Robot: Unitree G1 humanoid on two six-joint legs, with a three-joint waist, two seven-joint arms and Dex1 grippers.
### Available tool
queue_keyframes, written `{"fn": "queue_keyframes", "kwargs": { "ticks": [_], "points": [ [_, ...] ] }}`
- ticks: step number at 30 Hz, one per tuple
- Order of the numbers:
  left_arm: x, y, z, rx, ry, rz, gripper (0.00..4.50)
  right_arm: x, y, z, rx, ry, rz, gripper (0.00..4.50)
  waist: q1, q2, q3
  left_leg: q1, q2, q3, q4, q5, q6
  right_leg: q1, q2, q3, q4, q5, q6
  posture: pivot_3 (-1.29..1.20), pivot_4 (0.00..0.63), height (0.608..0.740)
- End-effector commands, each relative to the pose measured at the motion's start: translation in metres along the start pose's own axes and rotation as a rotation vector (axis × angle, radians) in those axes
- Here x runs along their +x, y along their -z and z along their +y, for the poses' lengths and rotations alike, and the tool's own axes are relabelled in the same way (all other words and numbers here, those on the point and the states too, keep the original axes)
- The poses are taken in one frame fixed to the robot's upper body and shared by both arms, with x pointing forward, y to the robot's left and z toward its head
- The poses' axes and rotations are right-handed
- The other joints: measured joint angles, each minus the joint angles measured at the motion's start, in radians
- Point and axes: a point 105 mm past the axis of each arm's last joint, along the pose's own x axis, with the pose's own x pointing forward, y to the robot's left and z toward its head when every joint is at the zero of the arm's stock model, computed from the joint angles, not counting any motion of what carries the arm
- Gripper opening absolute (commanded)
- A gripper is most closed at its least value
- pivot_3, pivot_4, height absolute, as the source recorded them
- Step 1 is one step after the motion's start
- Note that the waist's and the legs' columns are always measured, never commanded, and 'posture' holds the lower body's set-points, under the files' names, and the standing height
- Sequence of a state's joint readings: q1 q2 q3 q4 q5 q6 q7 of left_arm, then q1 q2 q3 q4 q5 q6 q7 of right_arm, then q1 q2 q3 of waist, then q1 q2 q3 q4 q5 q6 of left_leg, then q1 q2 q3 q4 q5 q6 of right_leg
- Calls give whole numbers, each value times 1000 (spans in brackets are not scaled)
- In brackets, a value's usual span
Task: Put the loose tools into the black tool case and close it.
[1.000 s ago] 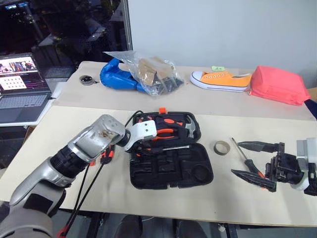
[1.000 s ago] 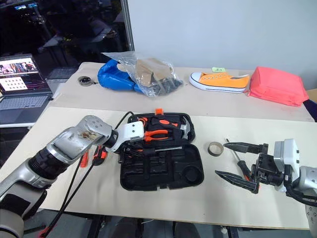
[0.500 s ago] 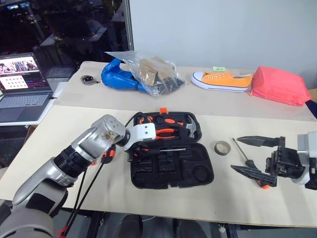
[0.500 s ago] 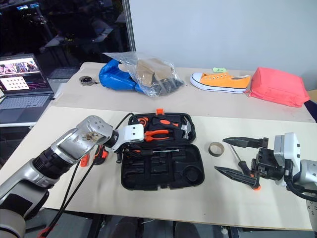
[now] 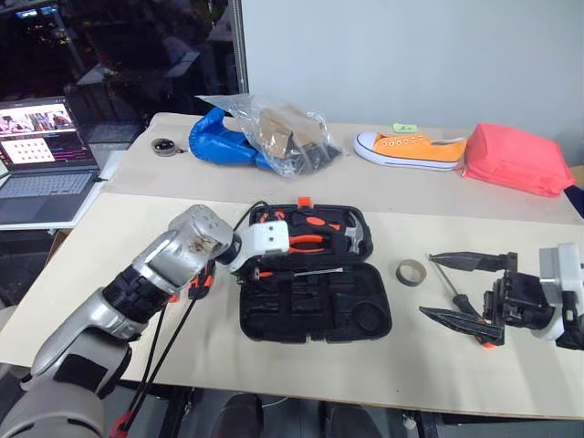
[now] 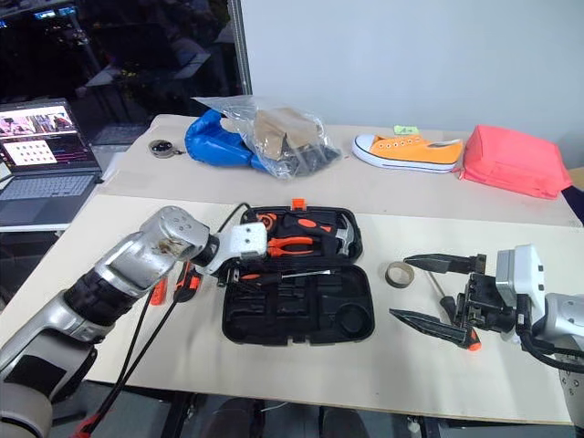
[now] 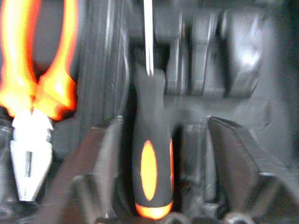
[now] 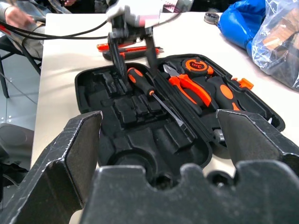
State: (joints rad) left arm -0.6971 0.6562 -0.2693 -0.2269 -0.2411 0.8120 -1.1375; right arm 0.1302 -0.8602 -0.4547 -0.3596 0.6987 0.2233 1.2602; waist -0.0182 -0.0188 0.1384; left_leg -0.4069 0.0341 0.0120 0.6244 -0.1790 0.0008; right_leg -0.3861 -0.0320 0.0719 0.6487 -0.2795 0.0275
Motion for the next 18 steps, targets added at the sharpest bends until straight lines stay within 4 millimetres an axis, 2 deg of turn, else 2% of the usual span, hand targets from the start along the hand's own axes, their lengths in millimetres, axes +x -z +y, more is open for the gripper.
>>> {"fn": "queue_keyframes", "kwargs": {
  "ticks": [1, 2, 4, 8, 9, 15, 18],
  "points": [
    [5, -1, -2, -76, -83, -157, 2590, -1, -9, -3, -39, 9, -7, 4500, 3, 1, 0, 0, 0, 0, 0, 0, 0, 0, 0, 0, 0, 0, 0, 0, 150, 740],
    [7, 1, -3, -92, -103, -179, 2379, -1, -9, -3, -39, 10, -8, 4500, 4, 0, 0, 0, 0, 0, 1, 0, 0, 0, 0, -1, 1, 0, 0, 0, 150, 740],
    [20, 12, -2, -116, -193, -245, 1565, -2, -10, -2, -37, 13, -6, 4500, 6, 0, 0, -1, 0, -1, 2, 0, 0, 0, 1, -1, 1, 0, 0, 0, 150, 740],
    [34, 38, 0, -182, -332, -265, 134, -5, -11, 0, -29, 24, 4, 4500, 7, 0, 0, 0, 0, 0, 2, 0, 0, 1, 0, 0, 0, 1, 1, 0, 150, 740],
    [38, 47, -2, -188, -340, -241, 20, -6, -11, 0, -27, 27, 7, 4500, 7, 0, 0, 0, -1, 0, 2, 0, 0, 1, 0, 0, 0, 1, 1, 0, 150, 740],
    [60, 87, -20, -202, -305, -107, 20, -7, -12, 3, -21, 39, 16, 4500, 6, 1, -1, 1, -1, 0, 2, 0, 0, 2, 0, 0, 0, 1, 1, 0, 150, 740],
    [69, 104, -26, -147, -269, -35, 20, -8, -13, 5, -19, 44, 21, 4500, 6, 1, -3, 3, -1, 0, 2, 0, 0, 5, -1, 0, 0, 1, 1, 0, 150, 740]
  ]
}}
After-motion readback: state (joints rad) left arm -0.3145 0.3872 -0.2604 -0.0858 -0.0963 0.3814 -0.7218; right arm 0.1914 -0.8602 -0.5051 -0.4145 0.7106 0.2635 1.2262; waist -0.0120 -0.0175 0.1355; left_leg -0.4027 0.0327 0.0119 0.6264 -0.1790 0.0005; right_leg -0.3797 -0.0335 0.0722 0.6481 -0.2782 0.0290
